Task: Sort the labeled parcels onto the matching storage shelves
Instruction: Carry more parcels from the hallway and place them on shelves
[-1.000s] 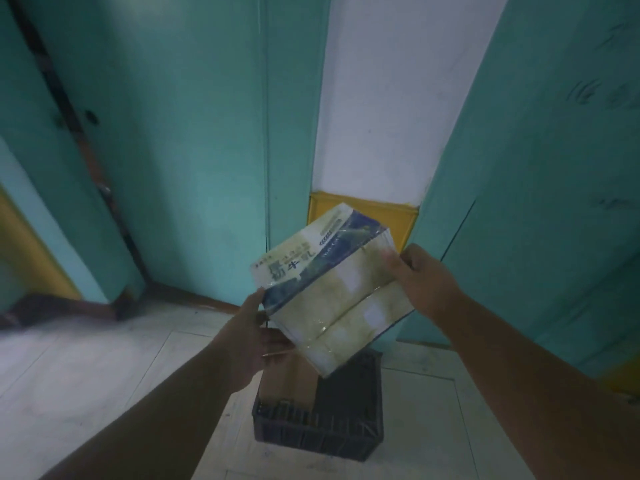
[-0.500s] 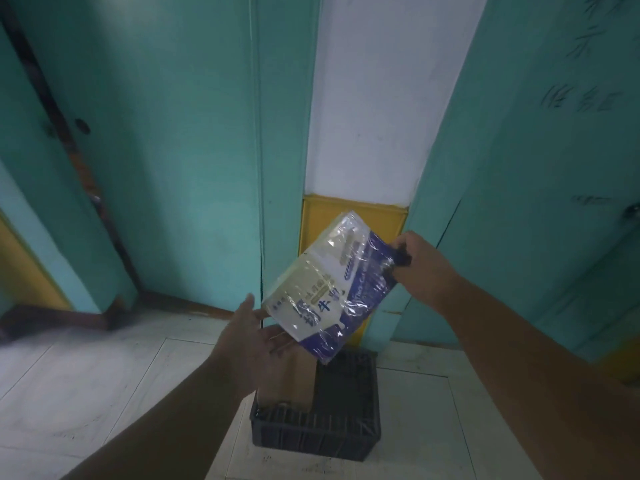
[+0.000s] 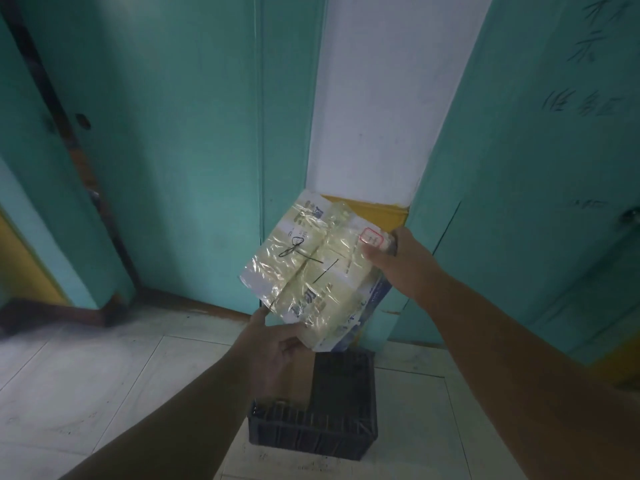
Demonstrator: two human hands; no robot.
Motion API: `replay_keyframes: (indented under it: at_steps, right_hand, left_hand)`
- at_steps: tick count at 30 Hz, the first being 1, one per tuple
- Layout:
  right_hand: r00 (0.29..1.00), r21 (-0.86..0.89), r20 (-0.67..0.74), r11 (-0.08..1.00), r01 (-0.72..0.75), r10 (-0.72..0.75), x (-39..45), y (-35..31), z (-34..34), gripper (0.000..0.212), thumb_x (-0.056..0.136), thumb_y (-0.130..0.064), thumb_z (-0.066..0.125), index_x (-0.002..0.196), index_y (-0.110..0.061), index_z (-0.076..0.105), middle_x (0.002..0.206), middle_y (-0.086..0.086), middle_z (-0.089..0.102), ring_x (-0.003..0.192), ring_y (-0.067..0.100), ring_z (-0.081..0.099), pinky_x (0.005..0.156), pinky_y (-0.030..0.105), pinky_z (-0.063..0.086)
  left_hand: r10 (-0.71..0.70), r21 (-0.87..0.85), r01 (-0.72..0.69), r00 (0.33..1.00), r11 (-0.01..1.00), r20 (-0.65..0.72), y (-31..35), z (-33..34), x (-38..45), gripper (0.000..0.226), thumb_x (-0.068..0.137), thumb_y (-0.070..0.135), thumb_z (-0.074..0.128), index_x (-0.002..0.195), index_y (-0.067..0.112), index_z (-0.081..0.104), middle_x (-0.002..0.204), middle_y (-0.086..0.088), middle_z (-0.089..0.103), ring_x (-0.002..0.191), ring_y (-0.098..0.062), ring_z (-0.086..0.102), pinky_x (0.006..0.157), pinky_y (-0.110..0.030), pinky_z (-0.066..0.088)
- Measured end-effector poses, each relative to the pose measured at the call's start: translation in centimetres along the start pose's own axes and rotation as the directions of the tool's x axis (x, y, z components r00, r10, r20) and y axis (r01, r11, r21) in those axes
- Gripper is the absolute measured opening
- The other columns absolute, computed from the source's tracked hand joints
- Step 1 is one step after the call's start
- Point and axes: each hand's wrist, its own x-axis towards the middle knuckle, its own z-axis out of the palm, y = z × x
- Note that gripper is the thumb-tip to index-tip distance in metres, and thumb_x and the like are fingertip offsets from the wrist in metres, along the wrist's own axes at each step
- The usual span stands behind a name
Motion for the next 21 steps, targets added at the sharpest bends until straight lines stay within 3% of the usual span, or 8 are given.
replay_keyframes:
  at_steps: [4,8,12,15,18,21]
  right_hand:
    - [0.998,0.018,0.024,0.999,0.050,-0.050,0.1,1.0,0.1,0.025,0.092,-0.039,0.066,0.104,-0.022,0.051,0.085,0.001,0.060,0.065,0.013,0.053,0.053,0.028,0.043]
    - [0.998,0.023,0.013,0.997,0.069,-0.069,0.2,2.0,0.2,0.024,0.089,-0.029,0.071,0.100,-0.021,0.052,0.087,-0.002,0.058,0.068,0.012,0.052,0.057,0.027,0.043]
    - [0.999,0.050,0.031,0.998,0.039,-0.040,0.2,2.4,0.2,0.031,0.084,-0.034,0.076,0.100,-0.020,0.053,0.092,0.002,0.065,0.079,0.019,0.064,0.066,0.034,0.052]
    - [0.991,0.172,0.131,0.985,-0.020,-0.003,0.1,2.3,0.4,0.053,0.083,-0.055,0.072,0.115,-0.021,0.047,0.089,0.009,0.070,0.073,0.020,0.068,0.069,0.037,0.059]
    - [0.985,0.198,0.169,0.978,-0.071,0.037,0.0,2.0,0.9,0.055,0.085,-0.061,0.064,0.125,-0.032,0.040,0.102,0.010,0.067,0.091,0.025,0.069,0.084,0.046,0.058]
    - [0.993,0.174,0.085,0.980,-0.093,0.079,0.1,1.7,1.4,0.061,0.089,-0.053,0.065,0.133,-0.017,0.042,0.110,0.002,0.056,0.092,0.015,0.059,0.067,0.029,0.050]
  left_hand:
    - [0.012,-0.008,-0.012,0.997,1.000,-0.071,0.9,-1.3,0.8,0.048,0.089,0.001,0.070,0.131,0.010,0.049,0.124,-0.024,0.065,0.103,-0.042,0.071,0.093,-0.060,0.054]
    - [0.038,-0.026,-0.044,0.981,0.999,-0.188,2.4,-1.3,1.1,0.044,0.089,0.014,0.073,0.127,0.006,0.053,0.119,-0.023,0.067,0.102,-0.040,0.071,0.088,-0.057,0.057]
    - [0.088,0.030,-0.084,0.982,0.996,-0.168,4.1,-0.7,0.9,0.036,0.093,0.012,0.068,0.125,0.005,0.053,0.117,-0.025,0.067,0.103,-0.041,0.070,0.090,-0.057,0.057]
    - [0.167,0.157,-0.142,0.973,0.977,-0.159,6.1,-0.9,1.2,0.034,0.095,0.006,0.063,0.125,0.018,0.054,0.115,-0.017,0.067,0.102,-0.037,0.069,0.090,-0.057,0.056]
    - [0.185,0.313,-0.175,0.983,0.933,-0.003,7.2,-0.8,1.0,0.050,0.092,0.005,0.067,0.121,0.045,0.058,0.118,-0.007,0.066,0.104,-0.037,0.067,0.085,-0.058,0.052]
    - [0.131,0.304,-0.142,0.990,0.942,0.056,6.4,-0.7,0.9,0.068,0.088,-0.008,0.065,0.123,0.050,0.057,0.119,-0.003,0.067,0.108,-0.037,0.065,0.084,-0.059,0.056]
